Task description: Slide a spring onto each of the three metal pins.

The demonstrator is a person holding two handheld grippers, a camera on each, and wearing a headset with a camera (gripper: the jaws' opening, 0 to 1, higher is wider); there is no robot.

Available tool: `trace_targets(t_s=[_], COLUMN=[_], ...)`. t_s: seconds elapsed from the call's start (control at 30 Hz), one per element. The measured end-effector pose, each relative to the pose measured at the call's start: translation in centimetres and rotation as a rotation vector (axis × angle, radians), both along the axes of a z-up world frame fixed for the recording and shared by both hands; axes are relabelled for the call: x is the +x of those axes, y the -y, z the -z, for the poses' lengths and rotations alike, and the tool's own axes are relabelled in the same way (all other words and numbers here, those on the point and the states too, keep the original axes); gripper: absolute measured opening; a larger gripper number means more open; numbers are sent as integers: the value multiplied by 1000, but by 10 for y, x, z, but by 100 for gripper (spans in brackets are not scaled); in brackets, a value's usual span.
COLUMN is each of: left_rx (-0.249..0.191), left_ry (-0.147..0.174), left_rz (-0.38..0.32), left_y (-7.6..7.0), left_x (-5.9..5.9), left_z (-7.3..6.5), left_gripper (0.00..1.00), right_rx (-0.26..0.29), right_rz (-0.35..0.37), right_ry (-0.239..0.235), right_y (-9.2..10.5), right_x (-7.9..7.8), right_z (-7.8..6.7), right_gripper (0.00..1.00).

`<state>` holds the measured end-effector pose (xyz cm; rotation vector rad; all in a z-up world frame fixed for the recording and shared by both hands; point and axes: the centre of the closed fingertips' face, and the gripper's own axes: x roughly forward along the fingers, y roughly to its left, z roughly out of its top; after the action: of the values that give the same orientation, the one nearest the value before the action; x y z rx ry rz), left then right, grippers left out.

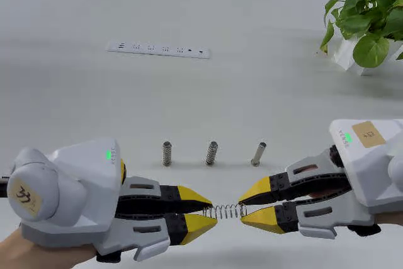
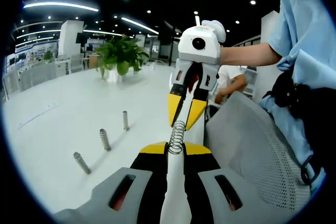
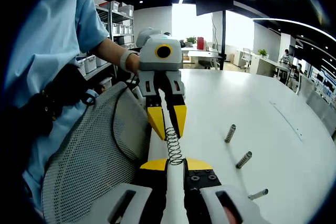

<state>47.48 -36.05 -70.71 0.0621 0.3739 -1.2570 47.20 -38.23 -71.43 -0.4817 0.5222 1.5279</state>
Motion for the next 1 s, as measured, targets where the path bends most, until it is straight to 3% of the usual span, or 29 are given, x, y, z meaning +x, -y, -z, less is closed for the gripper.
trace_targets(t_s=[0.47, 0.73, 0.87, 1.0], left_rx=[5, 0, -29, -22], left_ry=[-6, -1, -4, 4], left_rz=[-1, 7, 21, 25], left_y=[-1, -2, 0, 1], left_x=[1, 1, -1, -1], left_z=[3, 1, -3, -4], left_gripper=[7, 7, 7, 7], right_rx=[3, 10, 13, 10], right_rz=[10, 14, 7, 2], right_ry=[-22, -58, -73, -85], right_y=[-1, -2, -2, -3], right_x=[2, 0, -3, -5], right_z=[-5, -5, -6, -5], right_gripper=[6, 7, 7, 10])
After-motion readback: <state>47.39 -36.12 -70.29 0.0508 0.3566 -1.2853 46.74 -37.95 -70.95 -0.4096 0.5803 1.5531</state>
